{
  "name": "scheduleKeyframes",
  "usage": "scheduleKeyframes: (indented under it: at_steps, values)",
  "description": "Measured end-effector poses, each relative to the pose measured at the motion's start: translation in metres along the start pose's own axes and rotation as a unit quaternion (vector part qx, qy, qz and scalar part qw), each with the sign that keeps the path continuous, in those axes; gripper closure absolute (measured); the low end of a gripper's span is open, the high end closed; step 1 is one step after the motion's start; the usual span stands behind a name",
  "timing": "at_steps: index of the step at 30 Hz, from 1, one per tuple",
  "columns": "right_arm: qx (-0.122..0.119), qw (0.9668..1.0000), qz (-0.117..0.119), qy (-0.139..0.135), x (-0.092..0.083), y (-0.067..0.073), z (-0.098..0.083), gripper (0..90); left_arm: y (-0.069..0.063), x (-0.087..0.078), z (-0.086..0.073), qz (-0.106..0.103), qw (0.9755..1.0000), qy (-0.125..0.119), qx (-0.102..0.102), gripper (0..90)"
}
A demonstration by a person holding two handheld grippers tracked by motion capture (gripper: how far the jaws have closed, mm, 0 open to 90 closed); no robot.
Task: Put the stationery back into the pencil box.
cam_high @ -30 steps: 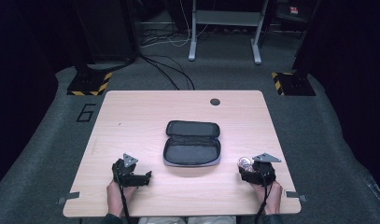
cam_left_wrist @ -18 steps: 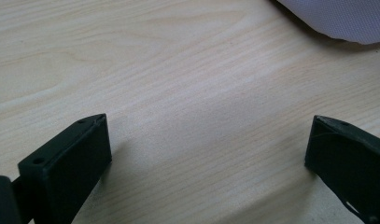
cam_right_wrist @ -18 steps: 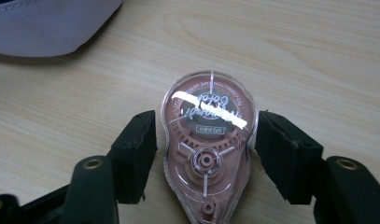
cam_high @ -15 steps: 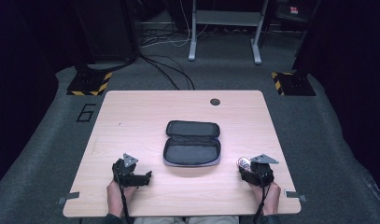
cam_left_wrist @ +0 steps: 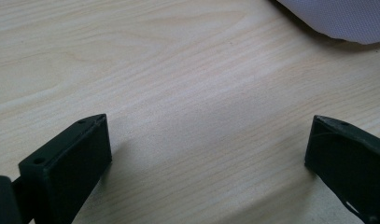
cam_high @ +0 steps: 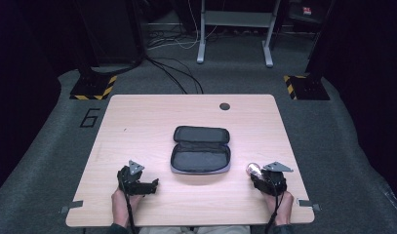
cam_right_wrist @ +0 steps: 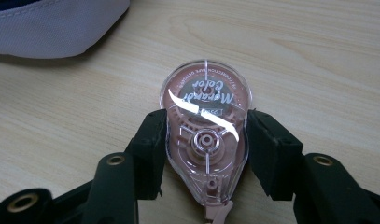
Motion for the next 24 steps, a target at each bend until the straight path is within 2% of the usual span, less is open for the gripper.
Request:
scheduleKeyframes:
  at_steps: [4,7,8,10,13,24]
  values:
    - [0.009,0.9999,-0.002,-0.004,-0.002,-0.002,0.002,49.8,0.0,0.0,0.0,0.0,1.0,0.001,0.0,0.2]
    - [0.007,1.0,0.001,-0.007,-0.004,-0.003,0.004,49.8,0.0,0.0,0.0,0.0,1.0,0.0,0.0,0.2]
    - [0.014,0.9999,-0.001,-0.007,-0.005,-0.003,0.005,49.9,0.0,0.0,0.0,0.0,1.0,-0.001,-0.001,0.2]
    - [0.008,0.9999,0.0,-0.011,-0.006,-0.004,0.007,49.9,0.0,0.0,0.0,0.0,1.0,-0.001,-0.001,0.2]
    - [0.015,0.9997,-0.002,-0.019,-0.008,-0.003,0.01,49.9,0.0,0.0,0.0,0.0,1.0,-0.001,-0.001,0.2]
    - [0.001,0.9996,0.007,-0.028,-0.019,0.001,0.028,49.8,0.0,0.0,0.0,0.0,1.0,0.0,-0.001,0.2]
Point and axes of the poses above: each handheld gripper's, and its own axes: x roughly forward along the jaws, z roughly out of its top, y roughly to its left, the point moved 8 cm from there along x, roughly forward along the jaws, and after that the axes turned 12 degrees about -y, right-handed, at the moved point
